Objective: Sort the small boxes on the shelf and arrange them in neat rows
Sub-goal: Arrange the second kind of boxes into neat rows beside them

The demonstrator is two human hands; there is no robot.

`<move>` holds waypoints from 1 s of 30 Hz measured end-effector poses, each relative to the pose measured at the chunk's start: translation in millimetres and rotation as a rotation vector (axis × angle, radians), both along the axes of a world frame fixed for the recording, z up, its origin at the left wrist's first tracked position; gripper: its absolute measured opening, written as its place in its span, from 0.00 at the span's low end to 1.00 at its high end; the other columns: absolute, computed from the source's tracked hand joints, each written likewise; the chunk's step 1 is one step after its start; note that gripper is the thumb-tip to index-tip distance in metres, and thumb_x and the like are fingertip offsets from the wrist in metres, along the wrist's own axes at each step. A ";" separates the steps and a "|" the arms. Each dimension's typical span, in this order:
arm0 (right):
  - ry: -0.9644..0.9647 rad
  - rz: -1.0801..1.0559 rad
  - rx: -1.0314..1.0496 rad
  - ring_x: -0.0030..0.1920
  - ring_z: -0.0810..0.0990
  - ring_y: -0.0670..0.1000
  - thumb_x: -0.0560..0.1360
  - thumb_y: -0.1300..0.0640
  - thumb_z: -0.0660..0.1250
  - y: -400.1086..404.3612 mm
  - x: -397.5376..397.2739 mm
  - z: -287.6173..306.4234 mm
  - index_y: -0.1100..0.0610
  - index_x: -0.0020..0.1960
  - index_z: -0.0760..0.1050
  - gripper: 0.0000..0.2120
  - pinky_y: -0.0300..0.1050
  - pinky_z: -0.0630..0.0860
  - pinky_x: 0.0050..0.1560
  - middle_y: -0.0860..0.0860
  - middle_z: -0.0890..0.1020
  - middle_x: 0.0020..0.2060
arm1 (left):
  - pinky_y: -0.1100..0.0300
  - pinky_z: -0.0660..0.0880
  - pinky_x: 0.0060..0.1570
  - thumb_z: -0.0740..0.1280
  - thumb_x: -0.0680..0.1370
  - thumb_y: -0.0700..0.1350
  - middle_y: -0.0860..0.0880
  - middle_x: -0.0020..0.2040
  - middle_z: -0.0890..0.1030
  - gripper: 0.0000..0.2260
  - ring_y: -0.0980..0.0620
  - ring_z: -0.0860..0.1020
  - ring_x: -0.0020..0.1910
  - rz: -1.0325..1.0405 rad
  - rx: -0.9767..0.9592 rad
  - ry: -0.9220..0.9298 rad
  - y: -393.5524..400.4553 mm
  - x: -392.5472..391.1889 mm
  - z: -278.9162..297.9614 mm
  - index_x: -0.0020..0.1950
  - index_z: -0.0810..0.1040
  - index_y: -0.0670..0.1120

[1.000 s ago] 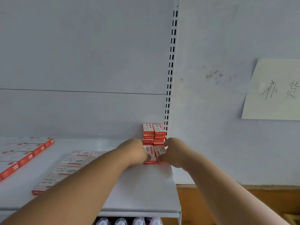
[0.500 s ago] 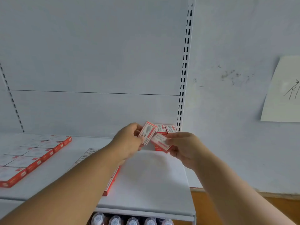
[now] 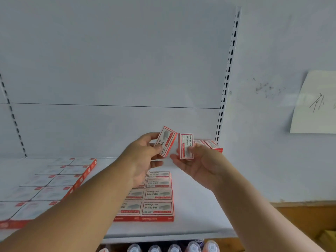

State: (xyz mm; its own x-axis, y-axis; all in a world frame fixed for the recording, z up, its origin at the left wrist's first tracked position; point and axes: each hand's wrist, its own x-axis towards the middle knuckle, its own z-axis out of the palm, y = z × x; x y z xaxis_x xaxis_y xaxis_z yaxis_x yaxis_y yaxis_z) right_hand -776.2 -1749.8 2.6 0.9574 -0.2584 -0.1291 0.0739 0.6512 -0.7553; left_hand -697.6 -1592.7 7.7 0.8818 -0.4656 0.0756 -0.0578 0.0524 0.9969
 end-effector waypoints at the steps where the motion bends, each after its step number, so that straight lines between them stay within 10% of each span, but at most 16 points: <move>1: -0.008 -0.011 -0.021 0.50 0.83 0.64 0.81 0.66 0.58 6.4 1.5 -1.5 0.64 0.56 0.74 0.07 0.55 0.82 0.48 0.65 0.82 0.52 | 0.47 0.81 0.53 0.64 0.81 0.38 0.43 0.52 0.83 0.13 0.44 0.83 0.51 0.001 -0.016 0.005 6.1 1.4 0.2 0.62 0.78 0.53; 7: 0.009 -0.227 -0.383 0.33 0.75 0.51 0.76 0.71 0.65 32.7 13.1 -7.9 0.61 0.56 0.74 0.11 0.41 0.72 0.32 0.59 0.83 0.43 | 0.55 0.82 0.46 0.65 0.81 0.41 0.49 0.53 0.81 0.10 0.50 0.83 0.45 0.221 0.154 -0.170 43.6 24.7 -1.9 0.60 0.72 0.52; 16: 0.362 -0.332 -1.031 0.33 0.80 0.51 0.77 0.64 0.66 34.0 50.1 -23.8 0.58 0.56 0.75 0.09 0.48 0.81 0.40 0.57 0.84 0.41 | 0.50 0.79 0.53 0.64 0.79 0.42 0.48 0.49 0.82 0.05 0.46 0.81 0.48 0.315 0.609 -0.280 52.4 74.2 -30.2 0.54 0.74 0.49; 30: 0.709 -0.167 -1.680 0.34 0.74 0.50 0.77 0.55 0.63 37.7 79.5 -35.3 0.61 0.44 0.75 0.09 0.41 0.67 0.29 0.51 0.73 0.33 | 0.58 0.75 0.35 0.65 0.76 0.45 0.49 0.41 0.83 0.08 0.48 0.81 0.40 0.235 1.000 -0.415 37.2 100.6 -57.3 0.45 0.84 0.47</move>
State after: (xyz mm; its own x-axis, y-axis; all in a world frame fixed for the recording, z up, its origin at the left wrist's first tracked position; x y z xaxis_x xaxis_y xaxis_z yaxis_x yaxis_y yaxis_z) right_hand -696.7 -1712.0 -32.8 0.7977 -0.6028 0.0152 -0.5360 -0.7204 -0.4401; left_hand -597.0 -1555.5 -49.6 0.9495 -0.3060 0.0689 -0.2999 -0.8215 0.4850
